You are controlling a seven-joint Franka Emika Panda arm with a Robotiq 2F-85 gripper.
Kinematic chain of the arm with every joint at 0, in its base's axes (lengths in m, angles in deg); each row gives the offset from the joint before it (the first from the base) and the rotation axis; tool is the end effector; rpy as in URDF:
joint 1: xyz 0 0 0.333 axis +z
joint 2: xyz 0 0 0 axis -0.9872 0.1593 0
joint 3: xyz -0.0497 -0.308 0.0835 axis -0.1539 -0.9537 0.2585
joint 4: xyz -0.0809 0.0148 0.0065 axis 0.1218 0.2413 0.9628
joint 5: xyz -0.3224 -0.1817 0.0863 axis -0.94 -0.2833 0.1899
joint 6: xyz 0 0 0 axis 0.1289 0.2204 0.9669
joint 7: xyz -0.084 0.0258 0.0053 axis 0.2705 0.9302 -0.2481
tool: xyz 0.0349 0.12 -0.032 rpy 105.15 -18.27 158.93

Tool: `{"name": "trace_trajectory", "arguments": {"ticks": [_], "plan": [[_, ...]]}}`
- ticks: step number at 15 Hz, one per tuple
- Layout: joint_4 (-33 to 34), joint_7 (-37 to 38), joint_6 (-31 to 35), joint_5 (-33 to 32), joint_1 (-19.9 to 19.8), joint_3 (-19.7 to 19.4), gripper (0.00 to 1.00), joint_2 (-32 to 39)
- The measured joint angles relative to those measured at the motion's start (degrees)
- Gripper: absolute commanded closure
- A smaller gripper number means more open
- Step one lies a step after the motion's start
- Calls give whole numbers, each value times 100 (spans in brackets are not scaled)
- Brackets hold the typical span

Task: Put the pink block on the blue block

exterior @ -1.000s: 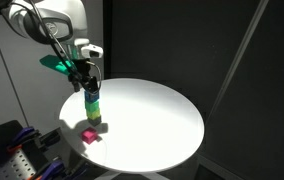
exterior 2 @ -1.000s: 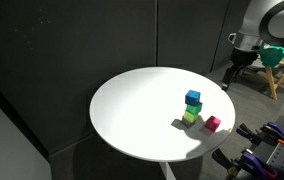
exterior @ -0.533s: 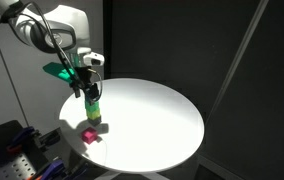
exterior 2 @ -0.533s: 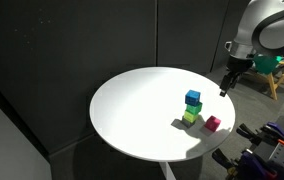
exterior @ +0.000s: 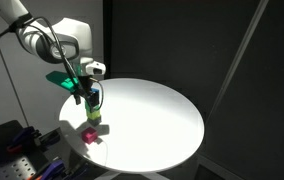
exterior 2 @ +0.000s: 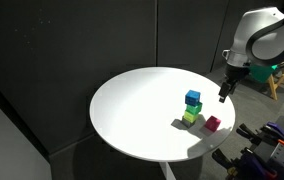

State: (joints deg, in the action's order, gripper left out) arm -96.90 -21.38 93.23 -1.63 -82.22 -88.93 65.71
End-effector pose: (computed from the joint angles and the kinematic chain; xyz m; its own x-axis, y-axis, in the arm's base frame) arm 0.3706 -0.0309 0.2546 0.9978 0.0630 -0.0215 0.0633 -0.9979 0.0130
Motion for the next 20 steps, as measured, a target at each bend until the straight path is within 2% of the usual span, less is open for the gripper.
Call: {"name": "trace_trajectory", "arguments": {"ticks": [14, 20], "plan": [[3, -310, 1047, 11, -27, -46, 0, 1152], [4, -321, 1471, 58, -162, -46, 0, 1584]]}}
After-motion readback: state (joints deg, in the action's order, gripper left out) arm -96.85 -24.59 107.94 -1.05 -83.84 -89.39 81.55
